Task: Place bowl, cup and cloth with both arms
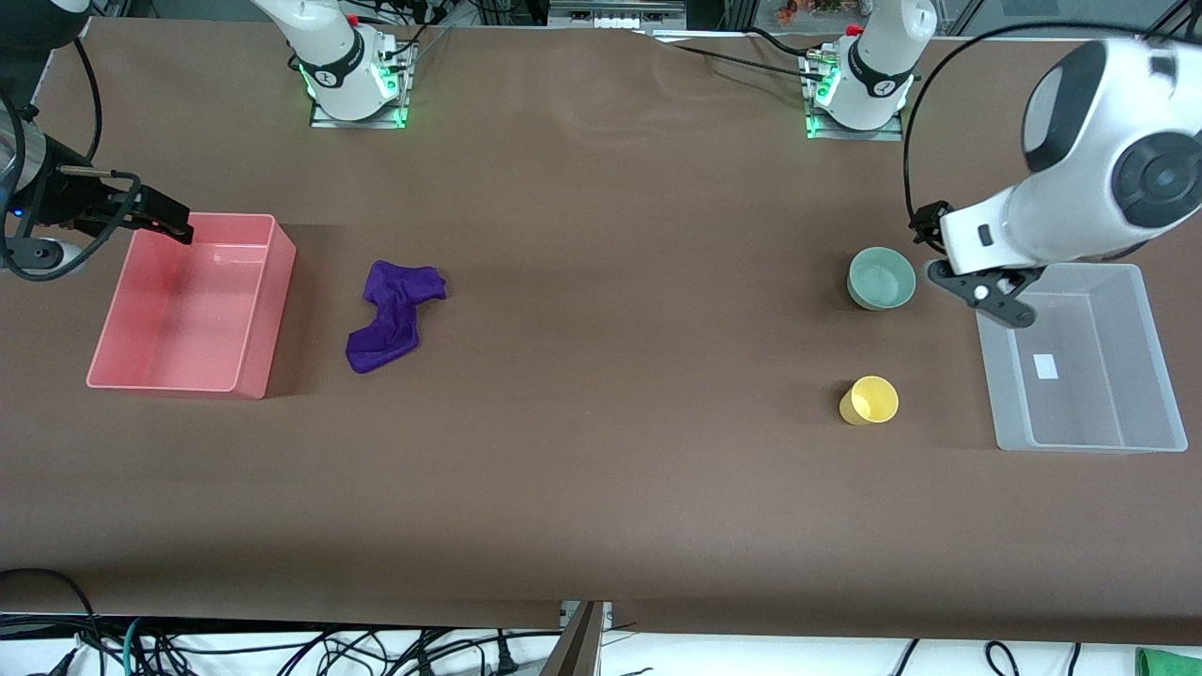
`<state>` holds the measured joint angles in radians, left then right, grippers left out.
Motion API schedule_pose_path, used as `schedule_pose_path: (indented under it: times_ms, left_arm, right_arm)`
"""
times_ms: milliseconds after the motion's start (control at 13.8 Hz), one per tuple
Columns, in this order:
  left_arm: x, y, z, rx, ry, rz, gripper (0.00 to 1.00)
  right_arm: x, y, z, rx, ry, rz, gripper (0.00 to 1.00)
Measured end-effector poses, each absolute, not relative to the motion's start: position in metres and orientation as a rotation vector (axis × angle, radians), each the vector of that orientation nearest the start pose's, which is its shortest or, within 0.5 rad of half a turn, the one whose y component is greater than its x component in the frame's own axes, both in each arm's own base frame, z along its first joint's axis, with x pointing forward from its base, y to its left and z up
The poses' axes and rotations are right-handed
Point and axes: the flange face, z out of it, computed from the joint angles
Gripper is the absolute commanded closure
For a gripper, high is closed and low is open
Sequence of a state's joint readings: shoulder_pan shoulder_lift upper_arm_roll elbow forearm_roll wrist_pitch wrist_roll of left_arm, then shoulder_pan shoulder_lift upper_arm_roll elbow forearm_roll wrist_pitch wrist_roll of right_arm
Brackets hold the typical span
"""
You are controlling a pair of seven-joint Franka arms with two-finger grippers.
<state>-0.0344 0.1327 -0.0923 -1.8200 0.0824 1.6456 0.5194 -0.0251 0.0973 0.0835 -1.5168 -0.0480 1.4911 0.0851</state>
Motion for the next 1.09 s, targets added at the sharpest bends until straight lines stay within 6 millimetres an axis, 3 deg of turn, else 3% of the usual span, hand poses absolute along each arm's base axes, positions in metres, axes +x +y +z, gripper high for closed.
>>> schedule_pose_path:
  times_ms: [218, 436, 582, 655, 727, 800, 873, 1091]
  left_arm:
    - [0.553, -0.033, 0.367, -2.831, 1.325, 0.377, 0.0]
    - [0.529, -0.013, 0.296, -2.748, 1.503, 0.234, 0.01]
    - [0.507, -0.009, 0.258, -2.723, 1.543, 0.183, 0.11]
    - [0.498, -0.01, 0.242, -2.725, 1.556, 0.192, 0.23]
    - [0.494, -0.01, 0.228, -2.73, 1.565, 0.207, 0.5]
    - [0.492, -0.011, 0.217, -2.734, 1.57, 0.215, 0.65]
    - [0.491, -0.011, 0.21, -2.738, 1.574, 0.224, 0.69]
    - [0.489, -0.01, 0.196, -2.746, 1.581, 0.244, 1.0]
  right_arm:
    - [0.582, 0.044, 0.521, -3.176, -0.018, 0.342, 0.0]
    - [0.591, 0.103, 0.447, -3.168, -0.053, 0.248, 0.0]
    - [0.584, 0.145, 0.389, -3.153, 0.007, 0.202, 0.0]
    - [0.578, 0.158, 0.359, -3.146, 0.018, 0.204, 0.0]
    - [0.575, 0.163, 0.333, -3.138, 0.018, 0.202, 0.0]
    - [0.572, 0.163, 0.308, -3.129, 0.022, 0.192, 0.0]
    - [0.568, 0.161, 0.286, -3.12, 0.026, 0.177, 0.0]
    - [0.552, 0.151, 0.243, -3.119, 0.031, 0.195, 0.0]
